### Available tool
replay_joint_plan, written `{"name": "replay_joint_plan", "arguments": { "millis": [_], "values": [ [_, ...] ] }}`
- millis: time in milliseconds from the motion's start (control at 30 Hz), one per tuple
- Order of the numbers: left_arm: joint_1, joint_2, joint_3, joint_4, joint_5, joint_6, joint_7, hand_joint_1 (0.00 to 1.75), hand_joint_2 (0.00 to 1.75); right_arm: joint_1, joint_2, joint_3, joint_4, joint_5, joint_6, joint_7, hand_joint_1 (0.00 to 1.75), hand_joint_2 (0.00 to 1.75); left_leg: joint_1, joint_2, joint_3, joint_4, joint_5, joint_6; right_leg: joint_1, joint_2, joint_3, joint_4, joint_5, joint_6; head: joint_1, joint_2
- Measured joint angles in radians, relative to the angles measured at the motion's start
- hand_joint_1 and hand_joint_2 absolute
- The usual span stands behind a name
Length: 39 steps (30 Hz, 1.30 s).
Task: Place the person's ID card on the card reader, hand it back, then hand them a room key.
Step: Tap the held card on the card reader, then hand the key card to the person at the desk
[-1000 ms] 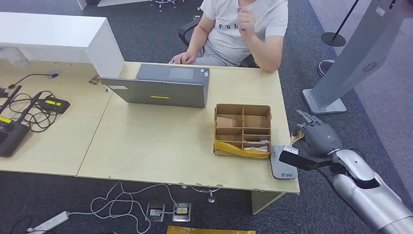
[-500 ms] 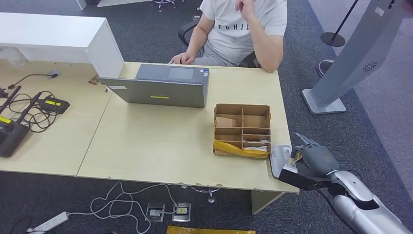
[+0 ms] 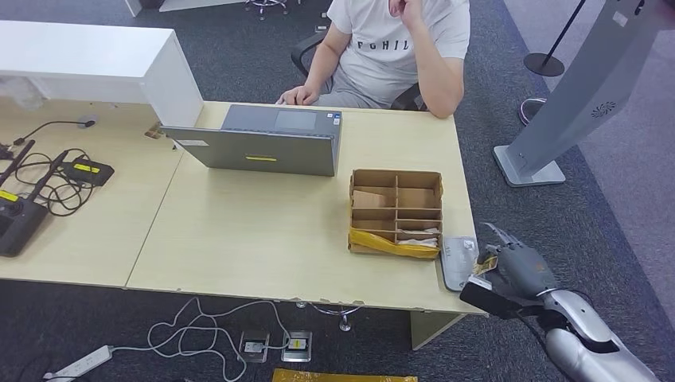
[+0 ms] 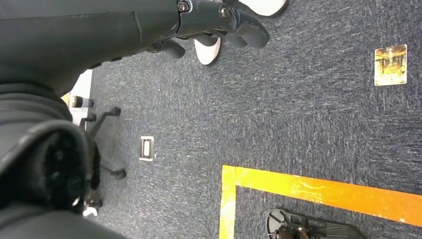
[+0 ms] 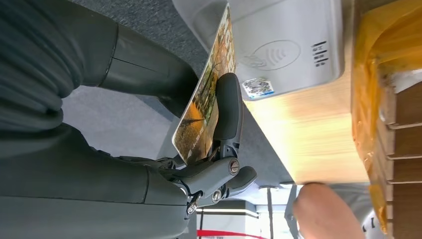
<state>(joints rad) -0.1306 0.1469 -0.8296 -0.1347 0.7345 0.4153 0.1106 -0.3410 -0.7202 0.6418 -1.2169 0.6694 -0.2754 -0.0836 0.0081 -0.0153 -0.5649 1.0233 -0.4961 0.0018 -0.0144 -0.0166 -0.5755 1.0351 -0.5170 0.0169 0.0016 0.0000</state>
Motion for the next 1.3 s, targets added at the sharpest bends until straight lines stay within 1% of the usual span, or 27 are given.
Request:
{"name": "replay_joint_plan", "arguments": {
  "millis": [300, 467, 600, 733, 867, 1033, 1167, 1300],
  "values": [
    [0.0, 0.0, 0.0, 0.0, 0.008, -0.002, -0.002, 0.0, 0.0, -0.039, -0.001, -0.004, 0.031, -0.017, -0.007, -0.003, 1.75, 1.75, 0.0, 0.0, 0.0, 0.0, 0.0, 0.0, 0.0, 0.0, 0.0, 0.0, 0.0, 0.0, 0.0, 0.0],
    [0.0, 0.0, 0.0, 0.0, 0.017, -0.005, -0.004, 0.0, 0.0, -0.08, -0.01, -0.018, 0.024, -0.034, 0.022, 0.034, 1.75, 1.75, 0.0, 0.0, 0.0, 0.0, 0.0, 0.0, 0.0, 0.0, 0.0, 0.0, 0.0, 0.0, 0.0, 0.0],
    [0.0, 0.0, 0.0, 0.0, 0.021, -0.013, -0.005, 0.0, 0.0, -0.107, -0.028, -0.039, -0.014, -0.028, 0.042, 0.064, 1.75, 1.75, 0.0, 0.0, 0.0, 0.0, 0.0, 0.0, 0.0, 0.0, 0.0, 0.0, 0.0, 0.0, 0.0, 0.0],
    [-0.001, 0.0, 0.0, 0.0, 0.02, -0.018, -0.01, 0.0, 0.0, -0.165, -0.045, -0.07, -0.059, -0.017, 0.076, 0.08, 1.75, 1.75, 0.0, 0.001, 0.0, 0.0, 0.0, 0.0, 0.0, 0.001, 0.0, 0.0, 0.0, 0.0, 0.0, 0.0],
    [-0.001, 0.0, -0.001, 0.0, 0.015, -0.029, -0.021, 0.0, 0.0, -0.233, -0.048, -0.1, -0.088, 0.002, 0.103, 0.082, 1.75, 1.75, 0.0, 0.0, 0.0, 0.0, 0.0, 0.0, 0.0, 0.0, 0.0, 0.0, 0.0, 0.0, 0.0, 0.0],
    [-0.003, 0.0, -0.002, 0.0, 0.01, -0.041, -0.037, 0.0, 0.0, -0.304, -0.031, -0.115, -0.1, 0.043, 0.125, 0.069, 1.75, 1.75, 0.0, 0.0, -0.001, 0.0, 0.0, 0.0, 0.0, 0.0, 0.0, 0.001, 0.0, 0.0, 0.0, 0.0],
    [-0.005, -0.001, -0.01, 0.0, 0.011, -0.046, -0.047, 0.0, 0.0, -0.335, 0.005, -0.11, -0.099, 0.094, 0.125, 0.051, 1.75, 1.75, 0.0, 0.0, -0.001, 0.0, 0.0, 0.0, 0.0, 0.0, 0.0, 0.001, 0.0, 0.0, 0.0, 0.0],
    [-0.006, -0.003, -0.019, 0.0, 0.013, -0.051, -0.05, 0.0, 0.0, -0.342, 0.047, -0.097, -0.091, 0.124, 0.117, 0.039, 1.75, 1.75, 0.0, 0.0, -0.001, 0.0, 0.0, 0.0, 0.0, 0.0, 0.0, 0.001, 0.0, 0.0, 0.0, 0.0]
  ]
}}
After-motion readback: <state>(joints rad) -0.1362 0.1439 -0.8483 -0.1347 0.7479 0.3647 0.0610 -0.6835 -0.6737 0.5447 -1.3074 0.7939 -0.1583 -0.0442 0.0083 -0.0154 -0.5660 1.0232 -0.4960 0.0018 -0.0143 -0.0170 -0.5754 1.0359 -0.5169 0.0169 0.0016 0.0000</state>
